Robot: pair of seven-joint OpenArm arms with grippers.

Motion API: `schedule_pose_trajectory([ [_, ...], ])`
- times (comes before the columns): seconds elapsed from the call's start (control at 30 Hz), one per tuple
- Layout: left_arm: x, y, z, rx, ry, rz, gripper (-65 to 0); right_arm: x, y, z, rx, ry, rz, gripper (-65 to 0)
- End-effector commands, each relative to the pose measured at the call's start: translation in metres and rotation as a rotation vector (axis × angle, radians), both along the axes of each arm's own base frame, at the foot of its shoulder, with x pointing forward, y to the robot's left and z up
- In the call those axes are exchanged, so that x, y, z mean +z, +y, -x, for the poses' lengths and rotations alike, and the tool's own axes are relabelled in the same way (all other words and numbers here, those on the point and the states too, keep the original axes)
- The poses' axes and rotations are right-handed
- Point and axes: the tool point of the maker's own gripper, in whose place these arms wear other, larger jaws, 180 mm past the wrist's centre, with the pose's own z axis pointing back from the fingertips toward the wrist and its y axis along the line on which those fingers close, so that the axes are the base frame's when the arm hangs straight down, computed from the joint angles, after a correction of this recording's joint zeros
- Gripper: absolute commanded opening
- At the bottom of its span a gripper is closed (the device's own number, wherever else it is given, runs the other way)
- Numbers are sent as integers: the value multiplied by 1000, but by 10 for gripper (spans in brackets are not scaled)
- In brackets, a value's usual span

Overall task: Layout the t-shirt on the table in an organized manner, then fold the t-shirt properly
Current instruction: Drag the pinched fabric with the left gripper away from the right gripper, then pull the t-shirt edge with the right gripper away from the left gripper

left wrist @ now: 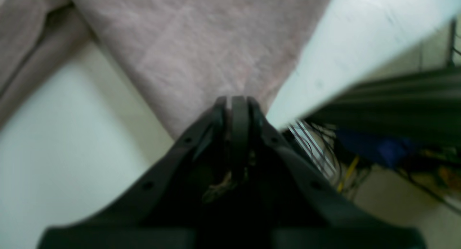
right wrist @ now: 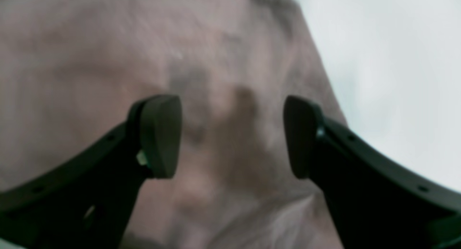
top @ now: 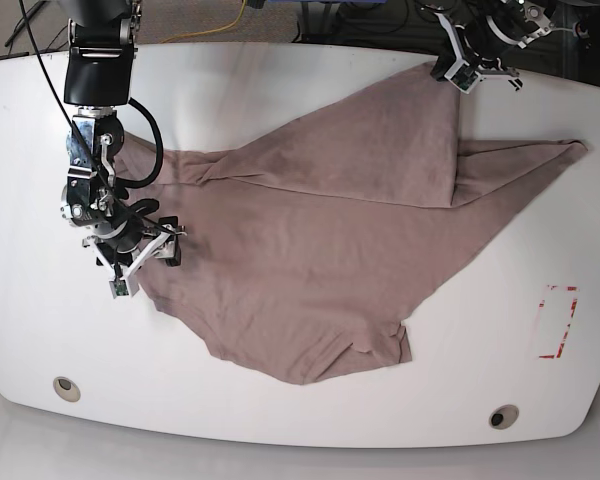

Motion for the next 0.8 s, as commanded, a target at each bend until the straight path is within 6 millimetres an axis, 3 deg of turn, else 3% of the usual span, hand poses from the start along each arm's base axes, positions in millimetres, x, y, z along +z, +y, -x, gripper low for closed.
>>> schedule_pose_trajectory([
  [0.0, 6, 4, 5, -5, -5, 3, -650, 22, -8, -15, -5, -69, 12, -225],
  [0.17, 7, 25, 13, 23, 12, -39, -650, 28, -13, -22, -15, -80, 14, -225],
  [0.3, 8, 40, 14, 51, 13, -71, -650, 34, -31, -30, -35, -83, 39, -225],
  [0.4, 6, 52, 26, 70, 51, -104, -650, 33, -39, -34, -50, -72, 40, -225],
  [0.77, 7, 72, 35, 106, 71, -151, -650, 40, -81, -30, -103, -54, 91, -225],
])
